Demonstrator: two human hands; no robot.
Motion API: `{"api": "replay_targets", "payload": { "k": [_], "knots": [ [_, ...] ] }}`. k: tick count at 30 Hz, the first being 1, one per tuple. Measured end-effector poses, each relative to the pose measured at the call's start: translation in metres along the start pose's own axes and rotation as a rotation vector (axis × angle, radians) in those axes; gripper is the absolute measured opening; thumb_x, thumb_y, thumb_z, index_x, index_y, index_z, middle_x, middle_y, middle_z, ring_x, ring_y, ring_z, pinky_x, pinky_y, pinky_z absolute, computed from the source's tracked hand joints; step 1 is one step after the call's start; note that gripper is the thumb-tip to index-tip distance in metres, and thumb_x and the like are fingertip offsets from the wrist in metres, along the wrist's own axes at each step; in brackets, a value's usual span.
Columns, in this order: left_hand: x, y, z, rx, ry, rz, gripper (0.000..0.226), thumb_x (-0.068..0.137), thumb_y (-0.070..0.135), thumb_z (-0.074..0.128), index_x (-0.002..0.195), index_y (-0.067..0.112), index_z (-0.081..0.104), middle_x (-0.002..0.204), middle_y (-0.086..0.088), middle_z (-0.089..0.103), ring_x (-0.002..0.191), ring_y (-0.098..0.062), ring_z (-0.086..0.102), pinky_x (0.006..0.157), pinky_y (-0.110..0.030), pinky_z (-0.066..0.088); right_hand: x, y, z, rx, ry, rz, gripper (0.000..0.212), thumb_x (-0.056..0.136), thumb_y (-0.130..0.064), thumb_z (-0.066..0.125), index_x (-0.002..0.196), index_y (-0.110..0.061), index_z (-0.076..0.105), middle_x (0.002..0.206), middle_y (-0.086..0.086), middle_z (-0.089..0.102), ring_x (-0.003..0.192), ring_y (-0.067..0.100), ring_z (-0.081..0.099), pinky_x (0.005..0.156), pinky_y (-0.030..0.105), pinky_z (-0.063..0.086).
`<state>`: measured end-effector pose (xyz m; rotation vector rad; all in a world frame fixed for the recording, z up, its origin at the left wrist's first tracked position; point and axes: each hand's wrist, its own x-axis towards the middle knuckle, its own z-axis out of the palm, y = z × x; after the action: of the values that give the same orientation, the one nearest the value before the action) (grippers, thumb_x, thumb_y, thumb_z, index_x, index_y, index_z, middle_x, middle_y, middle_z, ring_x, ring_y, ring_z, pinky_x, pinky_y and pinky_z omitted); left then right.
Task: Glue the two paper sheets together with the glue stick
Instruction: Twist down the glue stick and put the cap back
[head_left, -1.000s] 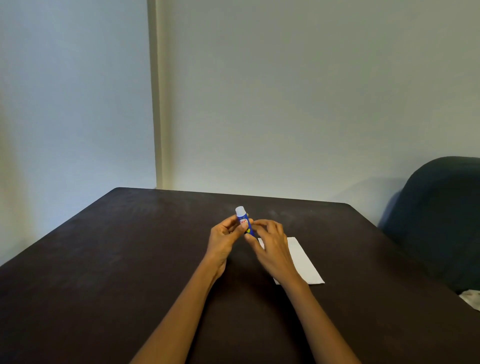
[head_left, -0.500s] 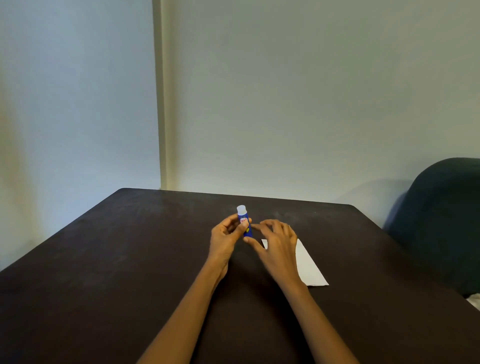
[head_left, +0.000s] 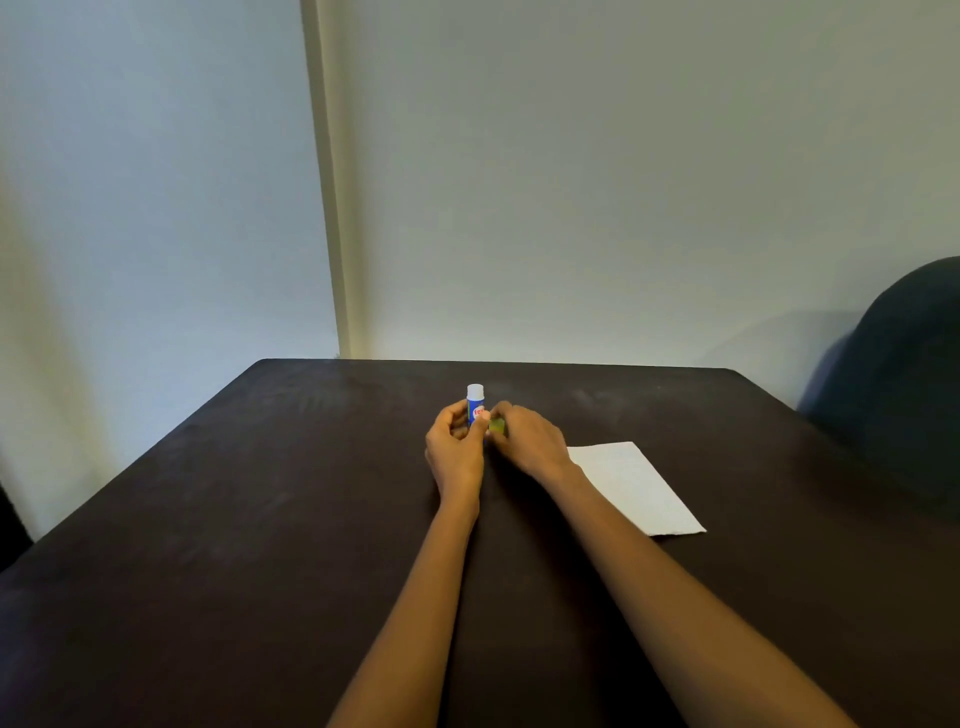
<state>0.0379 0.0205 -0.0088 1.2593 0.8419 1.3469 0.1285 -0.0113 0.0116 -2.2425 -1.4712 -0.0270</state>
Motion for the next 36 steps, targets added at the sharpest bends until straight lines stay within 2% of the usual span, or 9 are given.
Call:
{"api": "replay_targets", "payload": {
  "k": [5,10,15,22,25,27,31,34,36],
  "knots": [
    [-0.004,0.001,0.002,0.003,-0.046,0.033,0.027,0.084,0.016,0.067,0.111,0.016,0.062,0.099,0.003,0.067,0.083,-0.001,0.061,0.067,-0.011,0.049,-0.007,0.007,-0.007,0.162,0.119,0.117,0.014,0.087,-0.029,0.049,0.088,-0.017,0.042,0.077,0.002,0.058,0.072,0.025,0.056,0.062,0.035,0.042],
    [-0.012,0.001,0.010,0.014,-0.300,0.091,0.023,0.083,0.019,0.068,0.102,0.030,0.061,0.088,0.007,0.069,0.083,-0.006,0.066,0.074,-0.018,0.054,-0.028,0.019,-0.026,1.102,0.296,0.173,0.016,0.092,-0.025,0.056,0.108,-0.026,0.054,0.099,-0.005,0.068,0.092,0.010,0.063,0.073,0.027,0.050],
    [-0.021,-0.001,0.016,0.048,-0.515,0.106,0.029,0.083,0.016,0.069,0.111,0.019,0.066,0.087,0.006,0.073,0.082,-0.009,0.069,0.072,-0.021,0.056,-0.044,0.028,-0.032,1.415,0.363,0.158,0.017,0.093,-0.024,0.054,0.109,-0.021,0.059,0.104,-0.002,0.070,0.095,0.019,0.067,0.078,0.034,0.054],
    [-0.024,0.002,0.015,-0.004,-0.534,0.050,0.024,0.084,0.012,0.067,0.107,0.018,0.069,0.086,0.003,0.074,0.082,-0.008,0.069,0.073,-0.019,0.055,-0.043,0.034,-0.020,1.230,0.309,0.032,0.009,0.092,-0.021,0.057,0.098,-0.027,0.062,0.099,-0.002,0.071,0.099,0.014,0.067,0.077,0.025,0.056],
    [-0.023,0.007,0.012,-0.075,-0.527,-0.066,0.020,0.085,0.013,0.066,0.104,0.012,0.070,0.090,0.001,0.074,0.080,-0.004,0.068,0.068,-0.015,0.052,-0.044,0.039,-0.020,1.042,0.259,-0.037,0.018,0.093,-0.026,0.056,0.103,-0.040,0.058,0.113,-0.001,0.063,0.103,0.010,0.061,0.085,0.027,0.053],
    [-0.021,0.010,0.009,-0.102,-0.533,-0.137,0.020,0.086,0.013,0.063,0.104,0.009,0.071,0.093,-0.006,0.073,0.083,-0.010,0.067,0.067,-0.018,0.052,-0.047,0.043,-0.020,0.901,0.154,-0.113,0.035,0.086,-0.038,0.064,0.117,-0.045,0.048,0.126,-0.006,0.050,0.110,0.003,0.054,0.086,0.022,0.050],
    [-0.018,0.014,0.002,-0.122,-0.570,-0.260,0.021,0.084,0.023,0.065,0.100,0.012,0.073,0.090,-0.008,0.074,0.083,-0.012,0.069,0.066,-0.021,0.053,-0.049,0.049,-0.019,0.511,0.065,-0.203,0.106,0.055,-0.065,0.075,0.141,-0.038,0.020,0.139,-0.014,0.029,0.126,0.005,0.037,0.100,0.027,0.038],
    [-0.018,0.013,0.001,-0.126,-0.599,-0.277,0.016,0.084,0.027,0.066,0.093,0.018,0.074,0.086,-0.005,0.075,0.081,-0.010,0.069,0.065,-0.022,0.055,-0.048,0.051,-0.018,0.334,0.128,-0.249,0.113,0.053,-0.070,0.072,0.144,-0.032,0.017,0.146,-0.007,0.026,0.130,0.007,0.029,0.105,0.030,0.028],
    [-0.019,0.013,0.002,-0.092,-0.622,-0.256,0.012,0.084,0.030,0.066,0.087,0.022,0.075,0.083,-0.002,0.075,0.077,-0.007,0.069,0.063,-0.020,0.055,-0.048,0.052,-0.018,0.294,0.209,-0.248,0.103,0.055,-0.066,0.071,0.140,-0.029,0.025,0.139,-0.006,0.035,0.125,0.008,0.035,0.102,0.030,0.032]
  ]
}}
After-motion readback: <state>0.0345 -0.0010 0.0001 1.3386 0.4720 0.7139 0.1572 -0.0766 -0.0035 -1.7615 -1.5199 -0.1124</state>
